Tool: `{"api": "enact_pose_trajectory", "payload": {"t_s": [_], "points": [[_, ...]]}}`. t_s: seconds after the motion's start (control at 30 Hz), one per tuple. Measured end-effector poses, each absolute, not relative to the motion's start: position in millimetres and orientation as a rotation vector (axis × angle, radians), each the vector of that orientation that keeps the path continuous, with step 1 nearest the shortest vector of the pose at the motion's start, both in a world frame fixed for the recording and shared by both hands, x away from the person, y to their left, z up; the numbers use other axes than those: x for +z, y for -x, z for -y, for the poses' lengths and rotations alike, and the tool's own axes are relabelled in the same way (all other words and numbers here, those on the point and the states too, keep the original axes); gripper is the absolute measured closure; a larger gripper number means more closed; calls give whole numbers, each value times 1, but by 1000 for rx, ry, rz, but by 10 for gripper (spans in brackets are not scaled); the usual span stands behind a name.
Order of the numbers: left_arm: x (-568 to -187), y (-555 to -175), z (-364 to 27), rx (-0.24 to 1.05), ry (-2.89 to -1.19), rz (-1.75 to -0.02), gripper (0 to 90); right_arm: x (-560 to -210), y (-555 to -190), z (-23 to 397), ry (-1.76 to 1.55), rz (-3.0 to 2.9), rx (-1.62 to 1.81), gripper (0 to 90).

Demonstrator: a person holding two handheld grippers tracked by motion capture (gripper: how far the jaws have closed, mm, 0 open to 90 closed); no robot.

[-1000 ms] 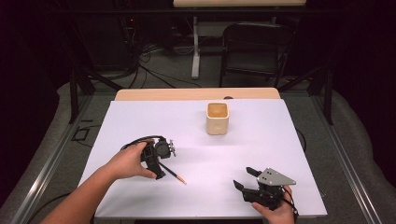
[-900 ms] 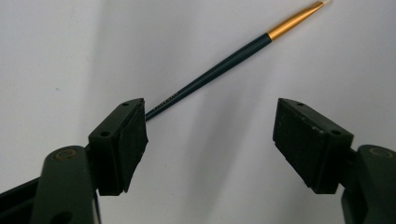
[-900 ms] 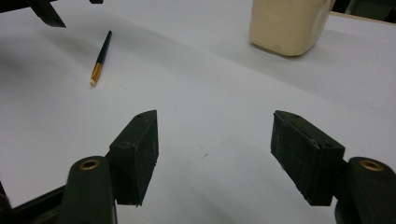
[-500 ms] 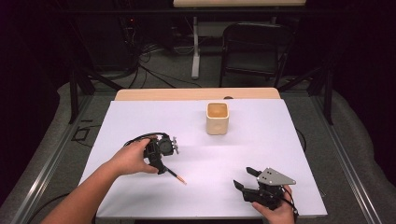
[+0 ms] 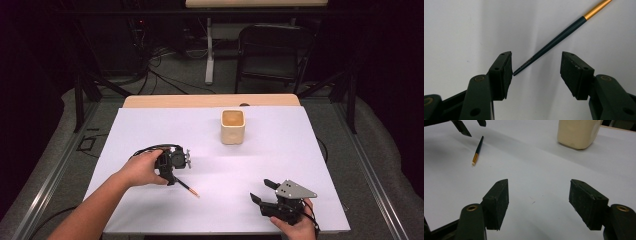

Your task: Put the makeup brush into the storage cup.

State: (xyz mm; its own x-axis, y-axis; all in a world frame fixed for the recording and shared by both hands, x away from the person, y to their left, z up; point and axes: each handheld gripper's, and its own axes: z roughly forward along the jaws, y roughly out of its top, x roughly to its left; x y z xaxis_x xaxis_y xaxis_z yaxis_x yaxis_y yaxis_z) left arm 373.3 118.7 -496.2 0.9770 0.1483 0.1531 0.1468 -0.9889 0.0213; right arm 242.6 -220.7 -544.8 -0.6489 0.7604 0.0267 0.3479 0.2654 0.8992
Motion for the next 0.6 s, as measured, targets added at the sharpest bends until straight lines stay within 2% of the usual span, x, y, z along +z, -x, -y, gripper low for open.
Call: {"api": "enact_pose_trajectory", "payload": {"t_s": [0.6], "points": [[-514,-379,-114,183,-3144,-164,531,-545,-242,222,-1002,-2125,1357,320]]}}
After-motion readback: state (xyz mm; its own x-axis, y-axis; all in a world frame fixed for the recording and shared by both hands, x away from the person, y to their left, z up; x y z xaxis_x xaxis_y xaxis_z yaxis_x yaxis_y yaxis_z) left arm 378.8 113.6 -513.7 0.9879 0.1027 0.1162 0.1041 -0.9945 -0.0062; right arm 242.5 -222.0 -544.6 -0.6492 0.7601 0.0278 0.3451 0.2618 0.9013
